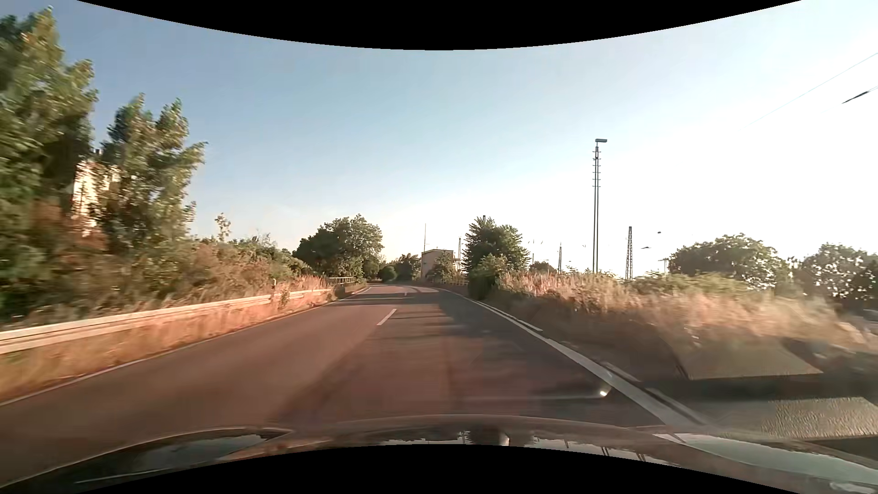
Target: Follow the waypoints while adhering to traffic rules and regulations
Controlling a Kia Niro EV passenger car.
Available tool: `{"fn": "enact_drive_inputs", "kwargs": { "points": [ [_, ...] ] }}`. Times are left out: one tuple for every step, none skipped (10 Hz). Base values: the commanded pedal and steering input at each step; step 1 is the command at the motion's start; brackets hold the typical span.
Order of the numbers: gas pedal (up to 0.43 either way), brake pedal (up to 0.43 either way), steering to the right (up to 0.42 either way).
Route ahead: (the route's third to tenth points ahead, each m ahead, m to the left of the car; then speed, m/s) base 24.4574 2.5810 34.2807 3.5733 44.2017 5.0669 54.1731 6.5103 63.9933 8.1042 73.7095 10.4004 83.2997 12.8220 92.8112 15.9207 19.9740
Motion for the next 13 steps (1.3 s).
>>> {"fn": "enact_drive_inputs", "kwargs": {
  "points": [
    [0.169, 0.0, -0.014],
    [0.169, 0.0, -0.014],
    [0.169, 0.0, -0.013],
    [0.169, 0.0, -0.014],
    [0.157, 0.0, -0.014],
    [0.157, 0.0, -0.014],
    [0.15, 0.0, -0.015],
    [0.15, 0.0, -0.016],
    [0.138, 0.0, -0.018],
    [0.138, 0.0, -0.018],
    [0.13, 0.0, -0.018],
    [0.13, 0.0, -0.018],
    [0.13, 0.0, -0.018]
  ]
}}
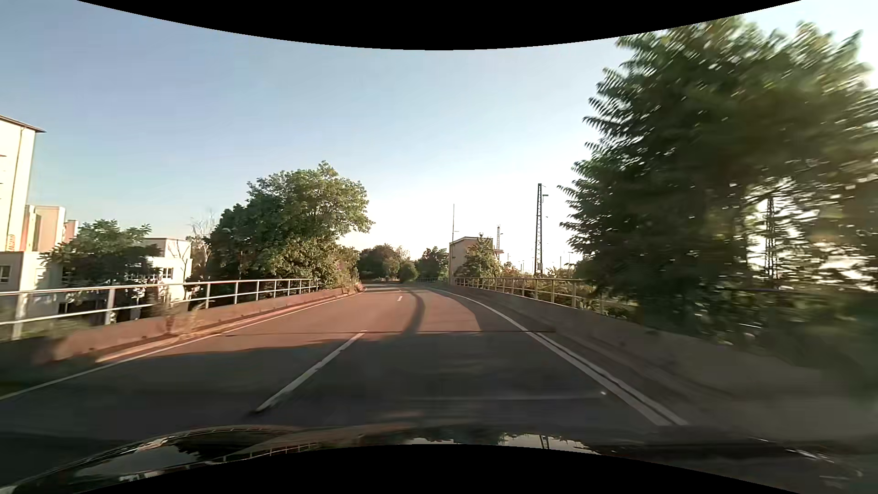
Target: Follow the waypoints while adhering to traffic rules and regulations
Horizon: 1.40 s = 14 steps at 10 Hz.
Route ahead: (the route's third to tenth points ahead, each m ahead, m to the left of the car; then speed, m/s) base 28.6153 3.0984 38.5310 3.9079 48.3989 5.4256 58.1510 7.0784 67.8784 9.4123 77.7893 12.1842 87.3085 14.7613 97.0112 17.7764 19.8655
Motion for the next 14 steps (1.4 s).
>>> {"fn": "enact_drive_inputs", "kwargs": {
  "points": [
    [0.13, 0.0, -0.019],
    [0.13, 0.0, -0.019],
    [0.13, 0.0, -0.019],
    [0.118, 0.0, -0.019],
    [0.11, 0.0, -0.019],
    [0.11, 0.0, -0.019],
    [0.11, 0.0, -0.019],
    [0.098, 0.0, -0.019],
    [0.098, 0.0, -0.019],
    [0.098, 0.0, -0.019],
    [0.098, 0.0, -0.019],
    [0.098, 0.0, -0.019],
    [0.098, 0.0, -0.019],
    [0.098, 0.0, -0.019]
  ]
}}
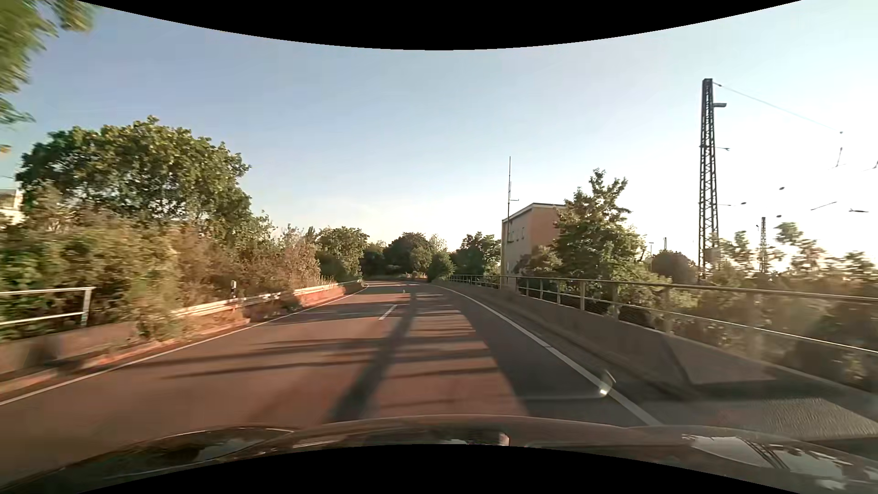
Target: Follow the waypoints while adhering to traffic rules and regulations
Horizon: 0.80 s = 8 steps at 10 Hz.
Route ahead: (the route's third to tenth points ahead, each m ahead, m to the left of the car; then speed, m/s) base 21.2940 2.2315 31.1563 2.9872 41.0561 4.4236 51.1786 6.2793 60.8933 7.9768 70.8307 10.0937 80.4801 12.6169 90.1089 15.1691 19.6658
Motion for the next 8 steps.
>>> {"fn": "enact_drive_inputs", "kwargs": {
  "points": [
    [0.098, 0.0, -0.019],
    [0.098, 0.0, -0.019],
    [0.098, 0.0, -0.019],
    [0.098, 0.0, -0.019],
    [0.098, 0.0, -0.019],
    [0.098, 0.0, -0.019],
    [0.098, 0.0, -0.019],
    [0.098, 0.0, -0.019]
  ]
}}
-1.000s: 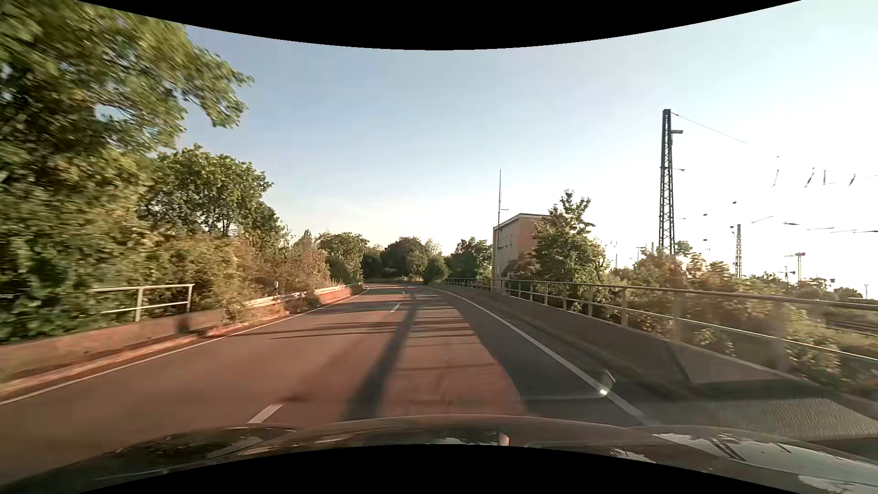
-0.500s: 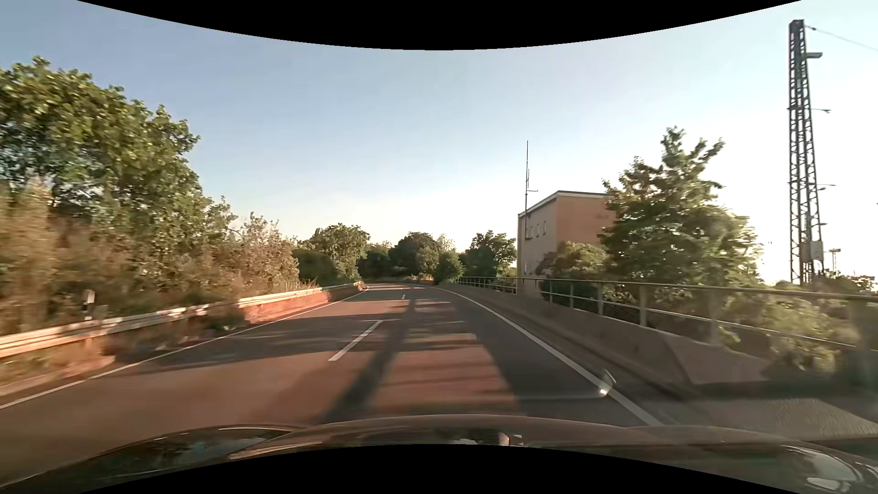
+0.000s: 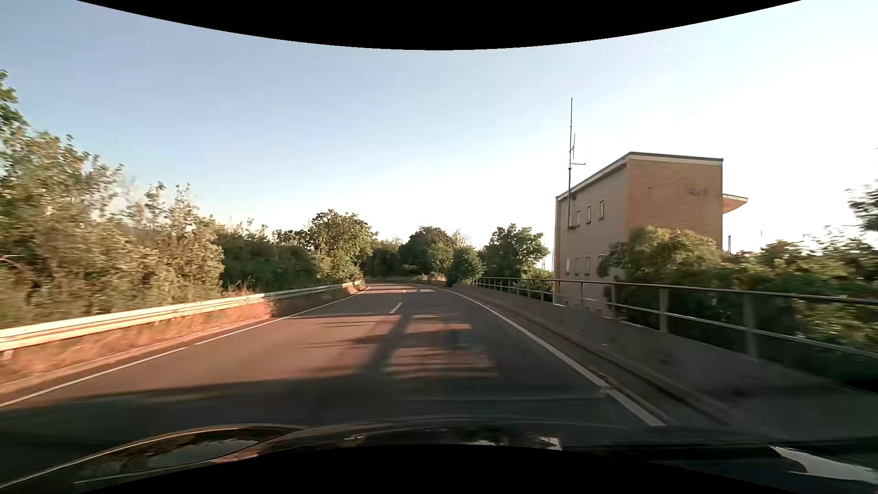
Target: Follow the waypoints while adhering to traffic rules and regulations
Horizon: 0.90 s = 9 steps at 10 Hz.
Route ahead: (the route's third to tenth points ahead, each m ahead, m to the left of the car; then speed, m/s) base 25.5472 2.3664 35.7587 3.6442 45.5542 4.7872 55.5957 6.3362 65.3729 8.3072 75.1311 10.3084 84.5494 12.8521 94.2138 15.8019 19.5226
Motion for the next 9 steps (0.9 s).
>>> {"fn": "enact_drive_inputs", "kwargs": {
  "points": [
    [0.098, 0.0, -0.019],
    [0.098, 0.0, -0.019],
    [0.098, 0.0, -0.018],
    [0.098, 0.0, -0.018],
    [0.098, 0.0, -0.018],
    [0.098, 0.0, -0.018],
    [0.098, 0.0, -0.018],
    [0.098, 0.0, -0.018],
    [0.098, 0.0, -0.018]
  ]
}}
